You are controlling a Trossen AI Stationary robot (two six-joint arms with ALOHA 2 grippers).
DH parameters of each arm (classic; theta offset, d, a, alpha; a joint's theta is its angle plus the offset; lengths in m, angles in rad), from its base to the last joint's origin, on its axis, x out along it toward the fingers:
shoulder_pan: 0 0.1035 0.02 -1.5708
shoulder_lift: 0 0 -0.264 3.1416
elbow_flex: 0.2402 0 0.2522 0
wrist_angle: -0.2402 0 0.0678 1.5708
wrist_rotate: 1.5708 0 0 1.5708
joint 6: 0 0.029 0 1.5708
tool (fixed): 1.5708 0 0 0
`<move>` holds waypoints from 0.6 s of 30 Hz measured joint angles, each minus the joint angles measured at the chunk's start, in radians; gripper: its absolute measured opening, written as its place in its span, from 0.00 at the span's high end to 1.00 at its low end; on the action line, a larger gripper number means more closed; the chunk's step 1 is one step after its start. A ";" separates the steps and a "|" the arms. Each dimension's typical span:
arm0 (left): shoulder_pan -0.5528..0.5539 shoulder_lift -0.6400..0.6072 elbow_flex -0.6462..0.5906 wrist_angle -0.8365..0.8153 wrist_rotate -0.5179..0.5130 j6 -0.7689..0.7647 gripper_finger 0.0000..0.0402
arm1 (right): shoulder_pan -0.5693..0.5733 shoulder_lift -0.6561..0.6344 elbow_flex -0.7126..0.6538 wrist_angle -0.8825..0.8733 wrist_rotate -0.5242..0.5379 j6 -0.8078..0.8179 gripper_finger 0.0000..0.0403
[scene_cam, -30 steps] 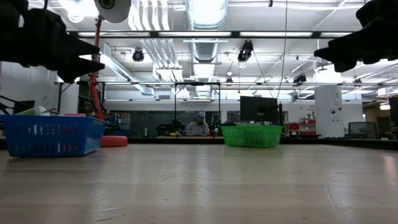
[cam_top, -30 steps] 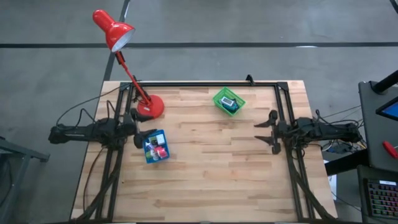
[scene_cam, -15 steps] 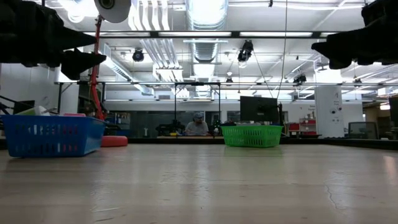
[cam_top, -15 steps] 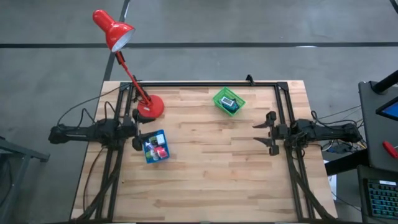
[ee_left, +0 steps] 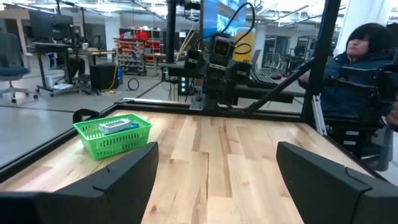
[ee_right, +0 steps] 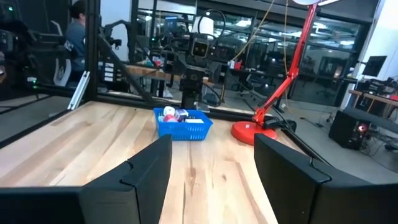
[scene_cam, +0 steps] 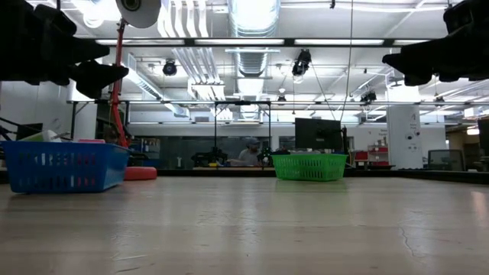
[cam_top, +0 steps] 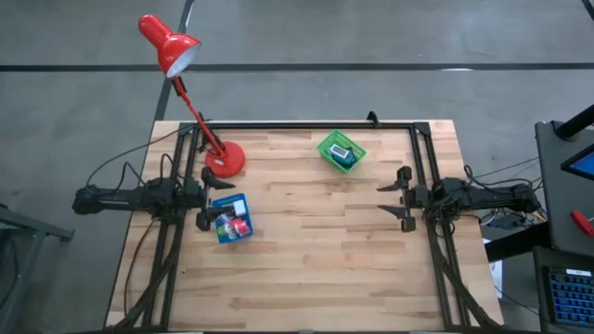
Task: Pick & Place Office items
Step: Return to Home Position
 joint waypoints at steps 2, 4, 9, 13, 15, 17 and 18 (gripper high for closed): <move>0.000 0.000 0.000 -0.001 0.001 0.002 0.17 | 0.000 0.001 0.000 -0.007 0.020 0.000 0.46; 0.000 0.000 0.001 -0.007 0.022 0.003 0.17 | 0.000 0.001 0.000 -0.028 0.054 0.000 0.46; 0.000 0.000 0.001 -0.014 0.050 0.006 0.17 | 0.000 0.014 0.000 -0.029 0.074 -0.023 0.46; 0.000 0.001 0.001 -0.014 0.050 0.001 0.17 | 0.000 0.021 0.000 -0.029 0.074 -0.026 0.46; 0.000 0.002 0.001 -0.012 0.050 0.001 0.17 | 0.000 0.021 0.000 -0.029 0.074 -0.026 0.46; 0.000 0.002 0.001 -0.012 0.050 -0.002 0.17 | 0.000 0.020 0.000 -0.029 0.074 -0.026 0.46; 0.000 0.002 0.001 -0.012 0.050 -0.002 0.17 | 0.000 0.020 0.000 -0.029 0.074 -0.026 0.46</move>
